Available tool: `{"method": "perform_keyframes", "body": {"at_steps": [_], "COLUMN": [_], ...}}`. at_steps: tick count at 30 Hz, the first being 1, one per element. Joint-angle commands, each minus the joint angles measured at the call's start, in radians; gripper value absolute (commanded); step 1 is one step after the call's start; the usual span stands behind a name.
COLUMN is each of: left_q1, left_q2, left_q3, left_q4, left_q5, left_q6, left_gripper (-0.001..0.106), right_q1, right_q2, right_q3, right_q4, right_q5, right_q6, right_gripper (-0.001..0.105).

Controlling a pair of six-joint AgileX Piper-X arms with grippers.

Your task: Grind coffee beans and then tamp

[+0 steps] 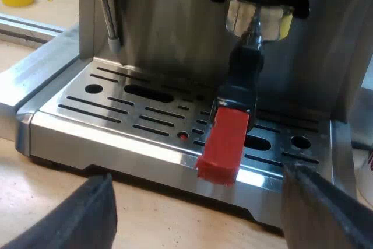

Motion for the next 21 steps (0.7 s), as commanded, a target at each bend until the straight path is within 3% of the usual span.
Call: {"method": "perform_keyframes", "body": {"at_steps": [1, 5, 9, 12, 21], "left_q1": [-0.005, -0.005, -0.005, -0.005, -0.005], "left_q2": [-0.002, -0.002, -0.002, -0.002, -0.002], "left_q3": [-0.004, -0.004, -0.004, -0.004, -0.004], "left_q4": [-0.004, -0.006, -0.034, -0.083, -0.095], "left_q5": [-0.001, -0.001, -0.001, -0.001, -0.001], "left_q6": [0.0, 0.0, 0.0, 0.0, 0.0], "left_gripper": [0.071, 0.071, 0.071, 0.071, 0.071], "right_q1": [-0.044, -0.129, -0.241, -0.301, -0.401], "right_q2": [-0.01, -0.007, -0.007, -0.007, -0.001], "right_q3": [-0.048, -0.126, -0.214, -0.264, -0.334], "right_q4": [0.045, 0.204, 0.371, 0.461, 0.548], "right_q5": [-0.067, -0.171, -0.331, -0.418, -0.562], "right_q6": [-0.003, 0.066, 0.194, 0.237, 0.263], "right_gripper": [0.062, 0.062, 0.062, 0.062, 0.062]}}
